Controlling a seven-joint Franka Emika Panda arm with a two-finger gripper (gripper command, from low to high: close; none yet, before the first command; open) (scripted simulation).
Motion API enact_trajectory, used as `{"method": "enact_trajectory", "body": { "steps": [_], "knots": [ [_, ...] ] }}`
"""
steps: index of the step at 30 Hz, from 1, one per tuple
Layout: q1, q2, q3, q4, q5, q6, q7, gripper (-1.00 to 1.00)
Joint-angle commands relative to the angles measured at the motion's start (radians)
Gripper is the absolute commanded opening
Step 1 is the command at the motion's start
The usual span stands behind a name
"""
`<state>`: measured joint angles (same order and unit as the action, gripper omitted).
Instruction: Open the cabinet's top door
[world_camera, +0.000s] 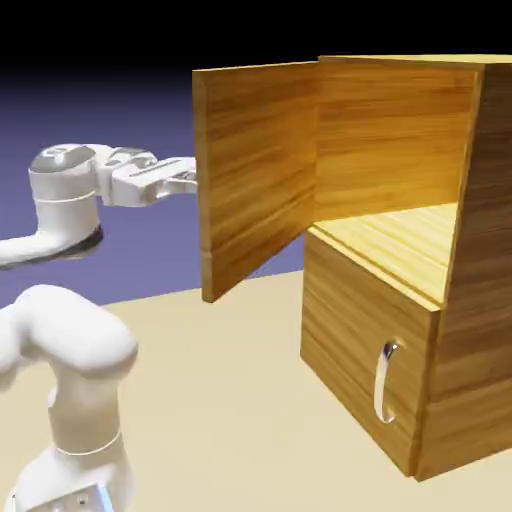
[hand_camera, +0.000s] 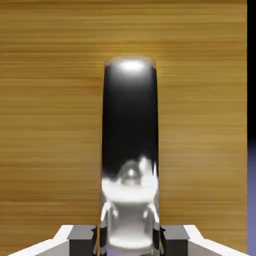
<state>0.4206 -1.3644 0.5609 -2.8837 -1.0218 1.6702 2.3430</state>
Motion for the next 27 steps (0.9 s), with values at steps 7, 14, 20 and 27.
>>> {"method": "enact_trajectory", "body": {
  "steps": [7, 14, 20, 27],
  "knots": [
    [-0.164, 0.167, 0.254, 0.207, 0.2, -0.209, 0.053, -1.0],
    [-0.411, 0.286, 0.477, 0.458, 0.335, -0.411, 0.08, -1.0],
    [-0.628, 0.329, 0.631, 0.662, 0.407, -0.555, 0.076, -1.0],
    [-0.85, 0.328, 0.762, 0.868, 0.458, -0.689, 0.047, -1.0]
  ]
}}
